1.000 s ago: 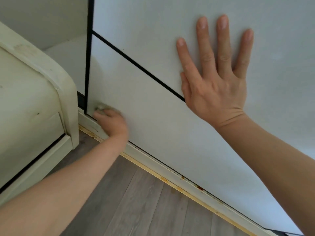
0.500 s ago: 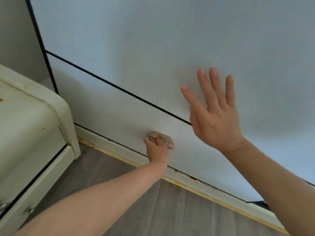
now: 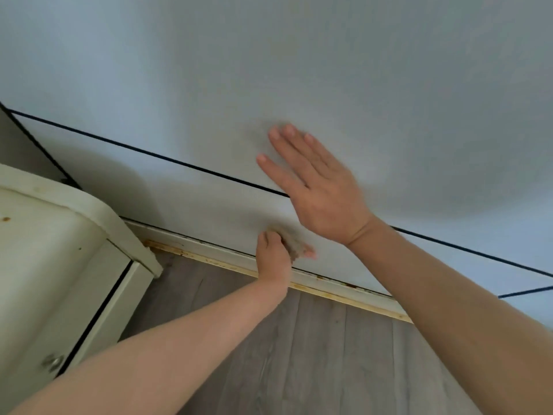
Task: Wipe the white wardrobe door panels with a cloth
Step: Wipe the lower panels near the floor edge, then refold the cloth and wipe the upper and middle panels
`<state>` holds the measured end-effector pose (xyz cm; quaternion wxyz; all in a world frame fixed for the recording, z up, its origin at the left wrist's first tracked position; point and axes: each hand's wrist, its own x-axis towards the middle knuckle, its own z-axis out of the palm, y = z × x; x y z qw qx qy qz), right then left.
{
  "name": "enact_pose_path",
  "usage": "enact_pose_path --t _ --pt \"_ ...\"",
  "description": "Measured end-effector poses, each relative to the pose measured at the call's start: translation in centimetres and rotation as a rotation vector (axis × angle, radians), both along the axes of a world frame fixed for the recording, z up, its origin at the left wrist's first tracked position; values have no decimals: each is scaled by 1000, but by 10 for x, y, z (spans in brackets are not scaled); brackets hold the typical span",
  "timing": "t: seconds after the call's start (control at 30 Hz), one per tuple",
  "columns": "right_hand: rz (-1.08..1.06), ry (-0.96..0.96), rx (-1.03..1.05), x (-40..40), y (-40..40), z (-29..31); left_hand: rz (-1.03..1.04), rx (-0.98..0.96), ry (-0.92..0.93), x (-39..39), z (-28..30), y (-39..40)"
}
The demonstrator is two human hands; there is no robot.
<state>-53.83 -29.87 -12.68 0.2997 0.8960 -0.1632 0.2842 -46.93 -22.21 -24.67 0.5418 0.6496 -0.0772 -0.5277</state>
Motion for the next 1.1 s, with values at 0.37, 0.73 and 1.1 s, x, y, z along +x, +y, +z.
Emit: enact_pose_path --t 0.37,0.73,1.1 --pt "-569 -432 1081 -179 102 243 -558 -19 150 -77 361 76" --pt "-719 -1379 1595 -434 185 563 -1206 -209 -338 -321 702 48" --pt "-512 -1859 1221 -624 209 700 -1337 -663 -473 -500 862 21"
